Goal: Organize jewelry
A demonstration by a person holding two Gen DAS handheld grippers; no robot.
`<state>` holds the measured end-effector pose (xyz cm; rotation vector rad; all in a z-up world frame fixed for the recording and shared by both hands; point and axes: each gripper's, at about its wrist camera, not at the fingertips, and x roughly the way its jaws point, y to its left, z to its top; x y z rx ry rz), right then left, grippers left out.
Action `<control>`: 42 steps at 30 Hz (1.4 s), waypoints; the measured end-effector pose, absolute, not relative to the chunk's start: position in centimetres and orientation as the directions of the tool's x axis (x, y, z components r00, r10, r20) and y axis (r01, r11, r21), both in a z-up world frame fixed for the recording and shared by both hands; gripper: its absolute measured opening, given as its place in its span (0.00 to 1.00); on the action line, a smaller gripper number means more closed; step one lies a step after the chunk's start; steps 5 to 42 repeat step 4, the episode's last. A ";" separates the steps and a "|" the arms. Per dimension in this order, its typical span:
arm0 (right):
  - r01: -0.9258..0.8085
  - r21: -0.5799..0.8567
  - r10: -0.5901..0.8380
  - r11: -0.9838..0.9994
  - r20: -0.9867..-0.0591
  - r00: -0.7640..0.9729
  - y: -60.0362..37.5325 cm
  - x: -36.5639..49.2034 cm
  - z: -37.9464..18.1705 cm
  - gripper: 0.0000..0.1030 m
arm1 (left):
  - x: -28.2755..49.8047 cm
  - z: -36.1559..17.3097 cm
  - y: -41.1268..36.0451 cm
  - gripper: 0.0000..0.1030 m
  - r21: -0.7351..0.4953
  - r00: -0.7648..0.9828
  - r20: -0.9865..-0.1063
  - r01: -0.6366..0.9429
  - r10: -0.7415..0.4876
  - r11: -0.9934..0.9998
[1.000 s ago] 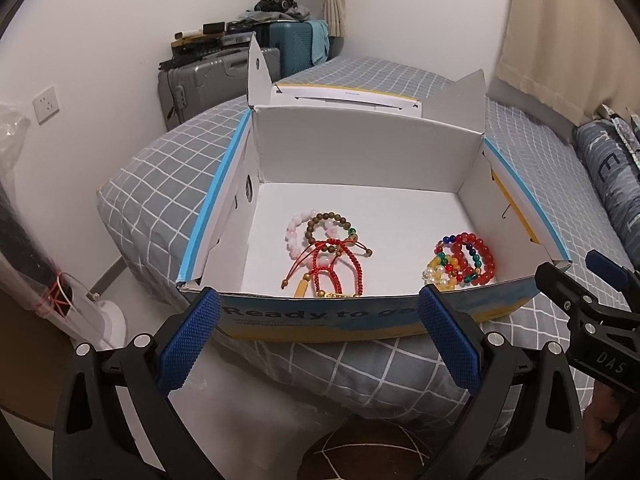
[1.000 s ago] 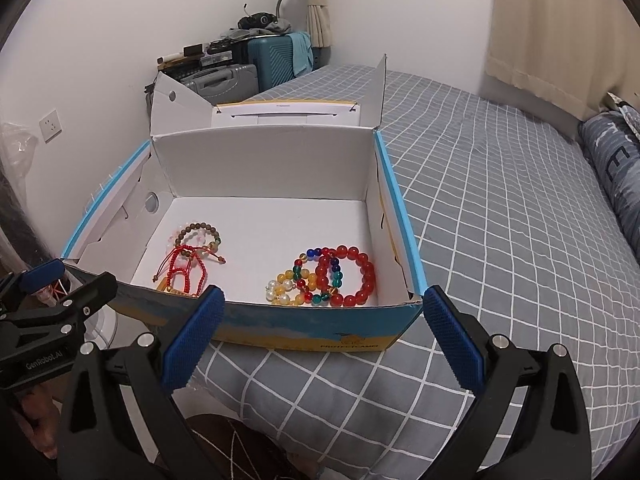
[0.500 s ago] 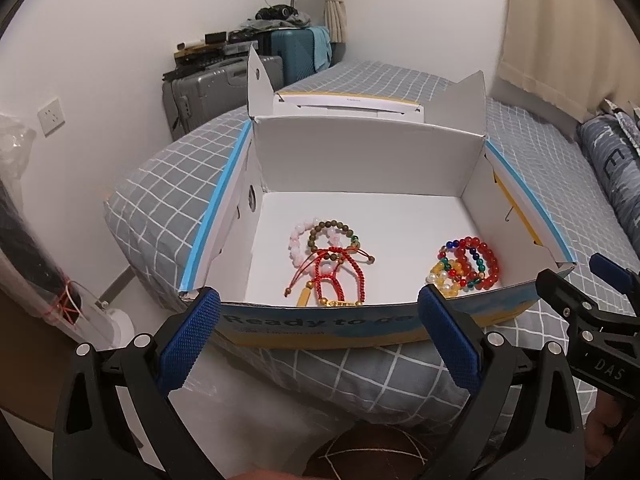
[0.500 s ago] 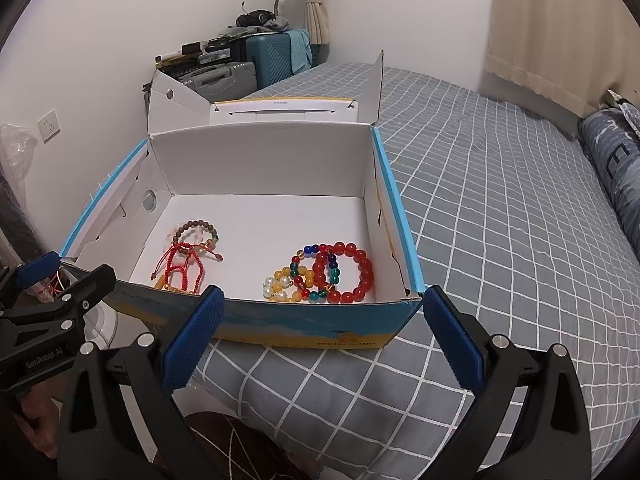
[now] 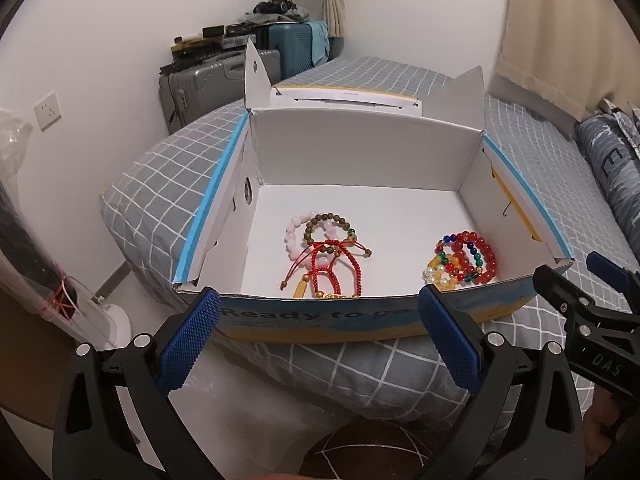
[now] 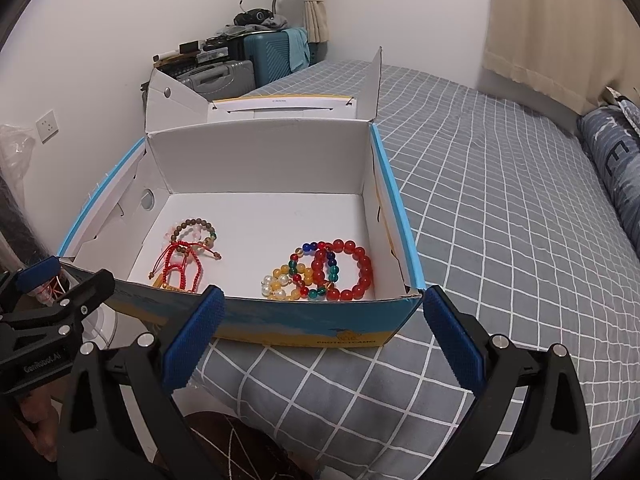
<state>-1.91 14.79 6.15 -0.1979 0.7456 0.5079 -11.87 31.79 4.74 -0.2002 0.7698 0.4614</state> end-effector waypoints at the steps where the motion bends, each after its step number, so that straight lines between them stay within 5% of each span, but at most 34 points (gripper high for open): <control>1: -0.507 0.003 0.369 0.862 -0.690 0.623 14.8 -1.9 6.2 0.93 | -11.9 4.7 31.8 0.94 -0.012 0.628 -0.708 -0.466 0.322 0.885; 42: -0.505 0.006 0.369 0.863 -0.690 0.622 14.8 -1.9 6.1 0.93 | -12.0 4.8 31.8 0.94 -0.014 0.628 -0.708 -0.469 0.323 0.883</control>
